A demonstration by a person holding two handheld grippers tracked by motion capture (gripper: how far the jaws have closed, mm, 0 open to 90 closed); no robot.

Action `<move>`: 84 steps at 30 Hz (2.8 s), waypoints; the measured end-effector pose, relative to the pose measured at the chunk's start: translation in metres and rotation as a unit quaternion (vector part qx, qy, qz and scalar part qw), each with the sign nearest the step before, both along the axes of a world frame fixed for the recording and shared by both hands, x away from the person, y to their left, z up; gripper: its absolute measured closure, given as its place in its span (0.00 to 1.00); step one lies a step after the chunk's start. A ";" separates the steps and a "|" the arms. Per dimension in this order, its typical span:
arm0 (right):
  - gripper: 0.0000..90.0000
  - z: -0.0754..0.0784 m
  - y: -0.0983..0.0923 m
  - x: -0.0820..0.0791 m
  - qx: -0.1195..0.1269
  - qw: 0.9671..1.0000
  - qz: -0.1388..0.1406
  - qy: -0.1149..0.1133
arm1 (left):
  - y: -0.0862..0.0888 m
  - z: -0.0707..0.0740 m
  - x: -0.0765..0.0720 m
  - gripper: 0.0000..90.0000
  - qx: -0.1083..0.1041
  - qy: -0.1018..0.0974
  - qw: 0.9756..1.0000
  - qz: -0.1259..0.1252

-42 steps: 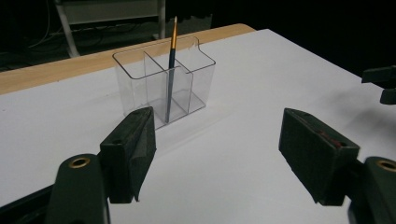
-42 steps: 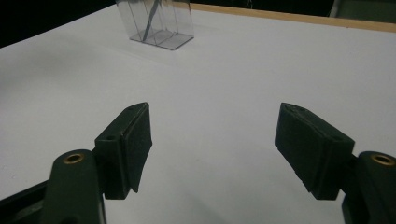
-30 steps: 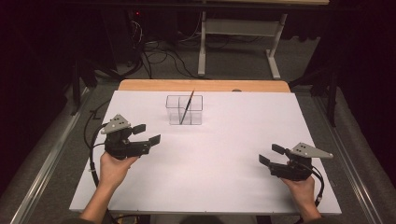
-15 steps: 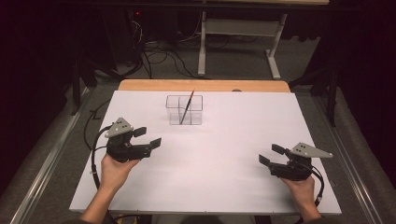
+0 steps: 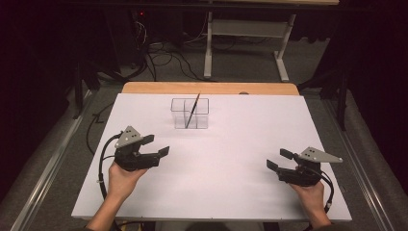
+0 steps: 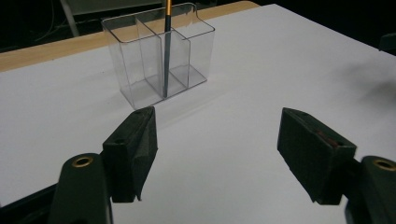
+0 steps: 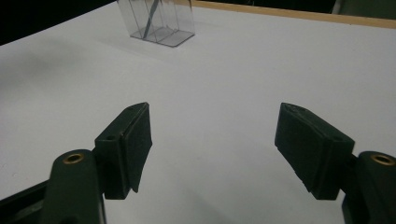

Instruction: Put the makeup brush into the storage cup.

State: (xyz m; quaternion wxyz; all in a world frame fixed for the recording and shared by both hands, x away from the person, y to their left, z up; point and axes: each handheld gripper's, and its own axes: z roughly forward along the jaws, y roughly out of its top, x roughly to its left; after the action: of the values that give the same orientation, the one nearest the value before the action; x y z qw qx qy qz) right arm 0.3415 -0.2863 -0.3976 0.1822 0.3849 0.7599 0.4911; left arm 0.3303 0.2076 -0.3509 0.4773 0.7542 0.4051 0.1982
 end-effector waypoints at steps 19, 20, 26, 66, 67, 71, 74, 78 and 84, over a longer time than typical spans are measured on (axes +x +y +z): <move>0.32 0.000 0.001 0.000 -0.001 1.000 0.002 0.000 | -0.003 -0.014 0.001 0.33 -0.003 0.014 1.000 -0.002; 0.32 0.000 0.001 0.000 -0.001 1.000 0.001 0.000 | -0.003 -0.014 0.001 0.33 -0.003 0.014 1.000 -0.002; 0.32 0.000 0.001 0.000 -0.001 1.000 0.002 0.001 | -0.003 -0.017 0.000 0.33 -0.006 0.012 1.000 0.001; 0.32 0.000 0.002 -0.001 -0.008 1.000 0.004 -0.002 | 0.003 -0.045 0.000 0.33 0.002 0.026 0.999 0.033; 0.32 0.000 0.002 -0.001 -0.008 1.000 0.004 -0.002 | 0.002 -0.046 0.000 0.33 0.007 0.025 0.999 0.033; 0.32 -0.001 0.002 0.000 -0.009 1.000 0.005 -0.001 | 0.003 -0.048 0.001 0.33 0.014 0.023 0.999 0.034; 0.32 -0.001 0.002 0.000 -0.009 1.000 0.005 -0.002 | 0.004 -0.051 0.002 0.33 0.017 0.030 0.999 0.040; 0.33 0.000 0.002 -0.001 -0.009 1.000 0.005 -0.002 | 0.009 -0.054 0.004 0.33 0.009 0.039 0.998 0.049; 0.32 -0.001 0.002 0.000 -0.012 1.000 0.006 -0.004 | 0.009 -0.056 0.005 0.33 0.004 0.044 0.998 0.048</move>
State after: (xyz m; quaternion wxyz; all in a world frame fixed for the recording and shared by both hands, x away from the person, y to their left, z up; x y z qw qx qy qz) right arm 0.3419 -0.2841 -0.3983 0.1866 0.3761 0.7671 0.4850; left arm 0.3350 0.2168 -0.4068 0.4460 0.7438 0.4605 0.1894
